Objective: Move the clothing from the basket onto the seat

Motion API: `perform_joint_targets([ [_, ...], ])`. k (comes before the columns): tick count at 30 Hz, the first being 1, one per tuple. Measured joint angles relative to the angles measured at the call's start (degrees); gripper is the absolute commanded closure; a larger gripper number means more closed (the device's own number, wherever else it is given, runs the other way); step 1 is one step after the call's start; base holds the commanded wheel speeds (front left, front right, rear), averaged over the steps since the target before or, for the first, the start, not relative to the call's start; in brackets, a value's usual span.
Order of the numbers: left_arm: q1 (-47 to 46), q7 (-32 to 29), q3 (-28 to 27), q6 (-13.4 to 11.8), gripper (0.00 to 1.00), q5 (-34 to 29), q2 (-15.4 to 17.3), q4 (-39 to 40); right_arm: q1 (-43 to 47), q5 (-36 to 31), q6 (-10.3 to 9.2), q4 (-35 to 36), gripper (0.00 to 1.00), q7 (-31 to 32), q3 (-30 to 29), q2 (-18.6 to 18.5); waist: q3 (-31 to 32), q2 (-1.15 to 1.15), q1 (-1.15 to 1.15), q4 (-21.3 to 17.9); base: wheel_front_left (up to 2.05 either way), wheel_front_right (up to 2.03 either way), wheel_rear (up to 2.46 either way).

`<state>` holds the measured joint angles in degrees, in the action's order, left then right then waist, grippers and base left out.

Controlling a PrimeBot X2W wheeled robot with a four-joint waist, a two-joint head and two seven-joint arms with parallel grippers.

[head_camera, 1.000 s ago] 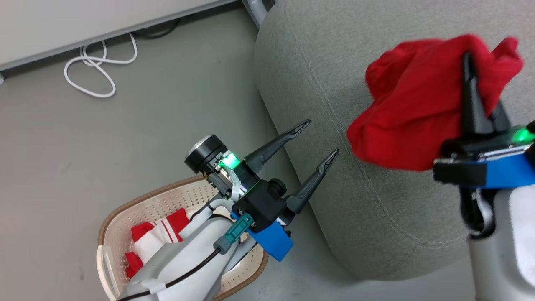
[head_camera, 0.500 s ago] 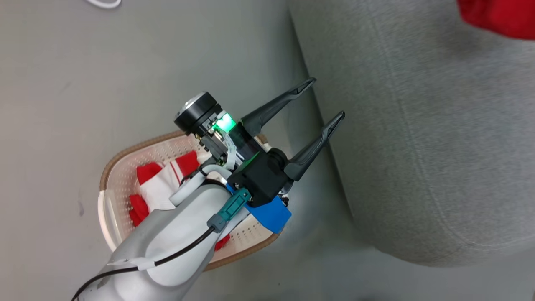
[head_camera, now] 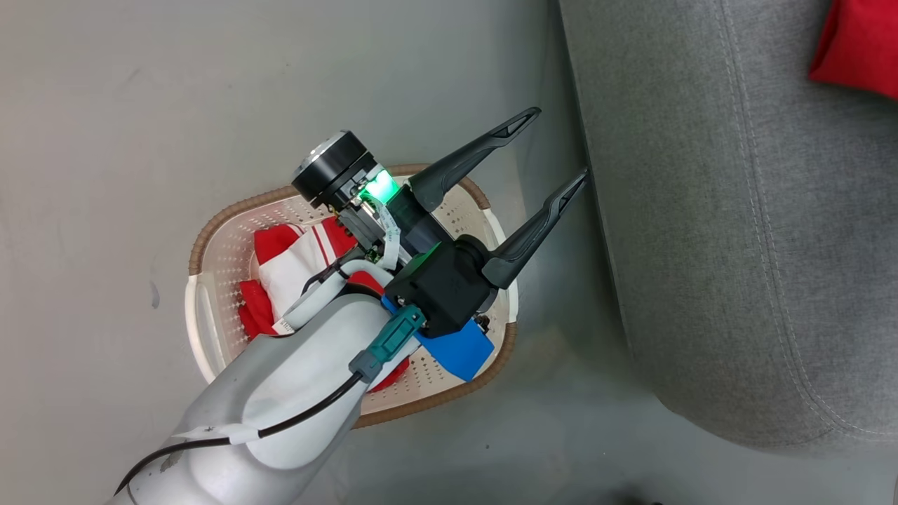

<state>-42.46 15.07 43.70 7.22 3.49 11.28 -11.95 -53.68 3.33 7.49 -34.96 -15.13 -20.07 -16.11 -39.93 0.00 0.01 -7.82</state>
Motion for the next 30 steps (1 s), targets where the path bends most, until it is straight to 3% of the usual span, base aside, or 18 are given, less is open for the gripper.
perform_joint_targets([
  [5, -0.06, 0.00, -0.04, -0.04, 0.00, 0.08, -0.30, 0.07, -0.02, -0.45, 0.00, -3.85, 1.00, 0.00, 0.18, -0.07, 0.44, 0.00, 0.00, 0.71, 0.00, 0.00, 0.00],
  [6, -0.05, 0.00, -0.08, -0.10, 0.00, 0.15, -0.30, 0.05, -0.01, -0.51, 0.00, -4.06, 0.79, 0.00, 0.22, -0.07, 0.69, 0.00, 0.00, 0.72, 0.00, 0.00, 0.00],
  [7, -0.05, 0.00, -0.15, -0.13, 0.00, 0.34, -0.29, 0.05, 0.02, -0.62, 0.00, -4.22, 0.00, 0.00, 0.30, -0.05, 1.00, 0.00, 0.00, 0.70, 0.00, 0.00, 0.00],
  [12, 1.13, 0.00, -0.73, -0.73, 0.00, 1.13, -0.36, 0.00, 2.61, 0.14, 0.00, -3.58, 0.00, 0.00, 0.19, 0.37, 3.92, 0.00, -0.01, 0.66, 0.00, 0.00, 0.00],
  [22, 7.26, 0.00, -3.24, -2.38, 0.00, 3.30, -1.47, 0.07, 19.21, 1.85, 0.00, 3.19, 0.00, 0.00, 0.40, 2.38, 13.41, 0.00, -0.02, 0.47, 0.00, 0.00, 0.00],
  [30, 14.34, 0.00, -8.59, -4.60, 0.00, 5.23, -1.87, 0.41, 29.52, 1.88, 0.00, 13.15, 0.00, 0.00, 6.01, 5.14, 21.36, 0.00, -0.03, 1.14, 0.00, 0.00, 0.00],
])
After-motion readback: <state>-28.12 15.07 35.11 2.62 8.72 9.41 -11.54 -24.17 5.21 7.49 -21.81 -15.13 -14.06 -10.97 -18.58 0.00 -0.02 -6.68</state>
